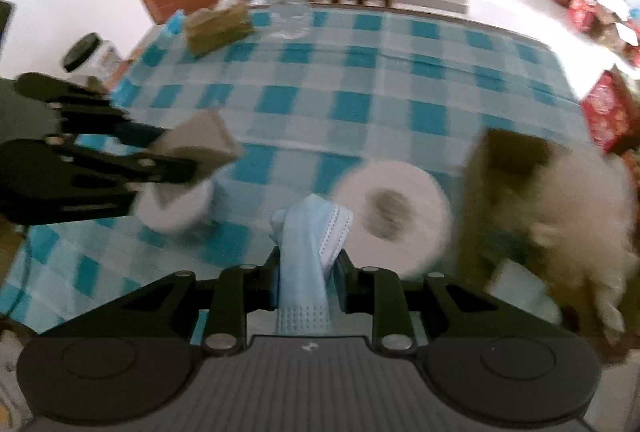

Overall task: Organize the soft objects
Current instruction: 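Carry the sachet with the left tool while the right tool carries the mask to the box, then lower the sachet into the box with the left tool while the right tool releases the mask there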

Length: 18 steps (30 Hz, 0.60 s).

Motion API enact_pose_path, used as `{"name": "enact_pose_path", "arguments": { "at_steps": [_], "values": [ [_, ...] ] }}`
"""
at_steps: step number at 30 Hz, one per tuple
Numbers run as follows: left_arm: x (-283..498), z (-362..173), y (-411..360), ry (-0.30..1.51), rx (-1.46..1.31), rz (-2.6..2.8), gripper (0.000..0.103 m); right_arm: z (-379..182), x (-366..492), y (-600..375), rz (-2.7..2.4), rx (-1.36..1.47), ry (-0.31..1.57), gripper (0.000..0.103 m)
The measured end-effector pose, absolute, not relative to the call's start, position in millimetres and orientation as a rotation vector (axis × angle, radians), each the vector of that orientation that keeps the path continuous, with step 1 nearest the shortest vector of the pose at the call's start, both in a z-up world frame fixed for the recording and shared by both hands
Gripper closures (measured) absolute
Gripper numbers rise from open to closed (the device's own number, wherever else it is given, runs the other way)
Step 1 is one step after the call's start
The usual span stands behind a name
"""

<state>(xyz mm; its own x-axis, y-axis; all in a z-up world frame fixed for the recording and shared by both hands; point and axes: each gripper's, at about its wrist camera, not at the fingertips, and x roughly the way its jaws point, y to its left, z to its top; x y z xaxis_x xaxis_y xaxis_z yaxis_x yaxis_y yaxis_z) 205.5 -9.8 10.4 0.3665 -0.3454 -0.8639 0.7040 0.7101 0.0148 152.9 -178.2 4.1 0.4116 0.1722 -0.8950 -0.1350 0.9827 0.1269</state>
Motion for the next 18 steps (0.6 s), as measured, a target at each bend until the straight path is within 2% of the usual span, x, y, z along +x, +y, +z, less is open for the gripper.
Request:
{"name": "enact_pose_path", "arguments": {
  "at_steps": [12, 18],
  "values": [
    [151, 24, -121, 0.953, 0.381, -0.779, 0.077, -8, 115, -342, -0.081, 0.073, 1.102, 0.073],
    [141, 23, -176, 0.941, 0.387, -0.815, 0.077, -25, 116, -393, -0.162, 0.098, 1.088, 0.072]
  ]
}}
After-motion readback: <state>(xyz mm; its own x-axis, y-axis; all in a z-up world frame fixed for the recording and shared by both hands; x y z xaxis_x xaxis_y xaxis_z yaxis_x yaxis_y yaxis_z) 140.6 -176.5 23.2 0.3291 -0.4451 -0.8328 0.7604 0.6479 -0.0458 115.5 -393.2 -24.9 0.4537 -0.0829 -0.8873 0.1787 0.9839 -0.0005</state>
